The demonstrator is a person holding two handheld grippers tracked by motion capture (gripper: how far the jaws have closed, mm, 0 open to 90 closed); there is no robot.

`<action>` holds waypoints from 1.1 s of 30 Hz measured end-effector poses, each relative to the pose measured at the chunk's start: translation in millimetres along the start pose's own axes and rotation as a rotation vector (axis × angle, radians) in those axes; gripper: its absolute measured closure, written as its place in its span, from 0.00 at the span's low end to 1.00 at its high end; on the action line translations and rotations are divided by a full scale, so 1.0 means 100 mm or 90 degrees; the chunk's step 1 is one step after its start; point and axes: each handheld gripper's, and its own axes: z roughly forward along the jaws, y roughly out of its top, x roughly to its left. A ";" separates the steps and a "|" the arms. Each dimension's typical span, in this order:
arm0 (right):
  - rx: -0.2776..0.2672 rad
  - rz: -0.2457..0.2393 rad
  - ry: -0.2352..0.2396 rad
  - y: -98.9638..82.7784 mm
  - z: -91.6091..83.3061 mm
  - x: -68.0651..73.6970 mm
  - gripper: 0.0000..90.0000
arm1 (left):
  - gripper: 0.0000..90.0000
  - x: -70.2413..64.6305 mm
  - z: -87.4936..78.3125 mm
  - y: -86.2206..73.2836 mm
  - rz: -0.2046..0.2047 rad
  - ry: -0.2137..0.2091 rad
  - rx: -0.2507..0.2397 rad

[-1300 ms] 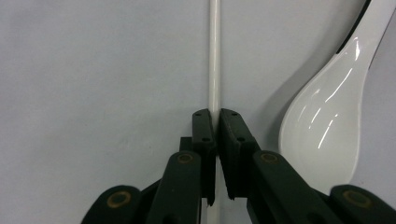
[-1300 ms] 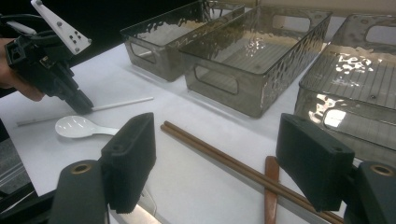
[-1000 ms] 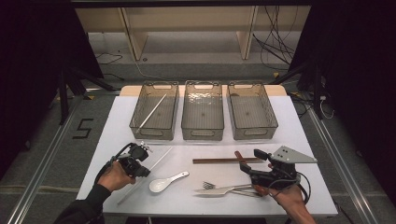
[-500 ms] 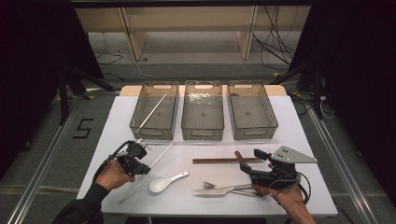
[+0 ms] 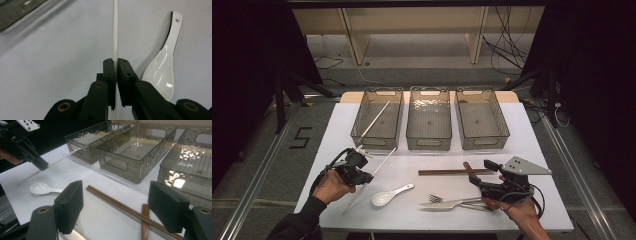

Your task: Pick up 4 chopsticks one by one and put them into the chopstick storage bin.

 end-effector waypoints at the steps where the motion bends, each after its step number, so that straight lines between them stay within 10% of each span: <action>1: 0.001 0.002 0.001 0.00 0.00 0.00 0.33 | 0.94 0.00 -0.01 0.00 0.002 0.002 -0.005; 33: 0.003 0.005 -0.002 0.00 0.00 -0.01 0.33 | 0.94 0.27 -0.44 0.18 -0.050 0.011 -0.178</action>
